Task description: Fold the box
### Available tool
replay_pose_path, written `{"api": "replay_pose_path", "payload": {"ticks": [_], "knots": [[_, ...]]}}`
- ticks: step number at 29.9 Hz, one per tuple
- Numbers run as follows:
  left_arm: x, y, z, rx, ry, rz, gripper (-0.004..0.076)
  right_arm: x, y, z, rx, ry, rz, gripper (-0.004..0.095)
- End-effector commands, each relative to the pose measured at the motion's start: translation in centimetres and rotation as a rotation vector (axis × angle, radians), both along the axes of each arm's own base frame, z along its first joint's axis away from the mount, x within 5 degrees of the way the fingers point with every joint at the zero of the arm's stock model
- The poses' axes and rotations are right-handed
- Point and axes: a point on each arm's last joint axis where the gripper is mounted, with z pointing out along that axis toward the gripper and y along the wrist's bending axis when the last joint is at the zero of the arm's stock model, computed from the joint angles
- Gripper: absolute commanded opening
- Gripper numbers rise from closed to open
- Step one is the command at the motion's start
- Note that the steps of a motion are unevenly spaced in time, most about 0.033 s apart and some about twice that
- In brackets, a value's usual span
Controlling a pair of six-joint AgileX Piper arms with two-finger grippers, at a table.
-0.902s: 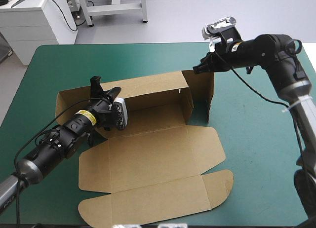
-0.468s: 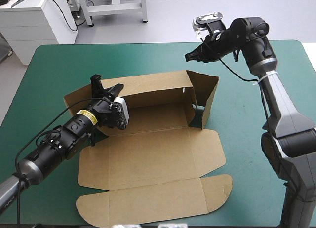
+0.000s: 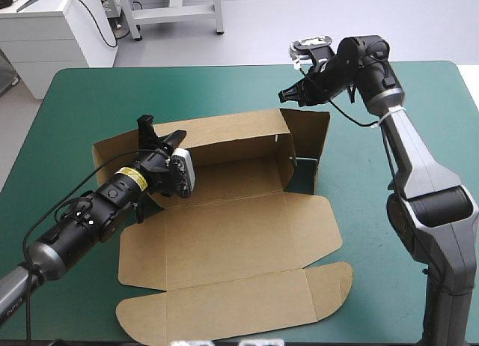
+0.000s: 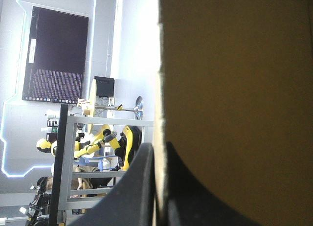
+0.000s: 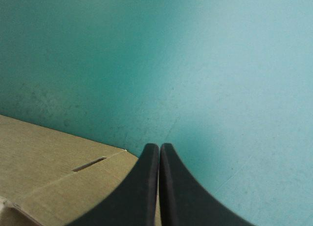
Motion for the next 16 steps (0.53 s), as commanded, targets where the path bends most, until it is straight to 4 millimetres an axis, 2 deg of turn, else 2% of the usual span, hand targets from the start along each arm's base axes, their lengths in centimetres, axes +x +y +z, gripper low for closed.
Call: {"api": "replay_pose_path", "payload": {"ticks": [1,5,9,16], "knots": [[-0.4,-0.1,2.2,-0.079,-0.093,-0.017,-0.0008,-1.7,-0.6,3.2,0.043,-0.065,-0.004,-0.0001],[-0.3,-0.1,2.2,-0.090,-0.088,-0.012,-0.0008,-2.2,-0.9,3.0,0.032,-0.046,0.001,-0.0001],[-0.3,0.0,2.3,-0.149,-0.071,0.010,-0.0008,-3.2,-2.1,2.9,0.014,-0.025,-0.006,-0.0002],[-0.3,0.0,2.3,-0.148,-0.074,0.011,-0.0008,-4.7,-4.3,3.5,0.031,-0.016,-0.013,-0.0002]]}}
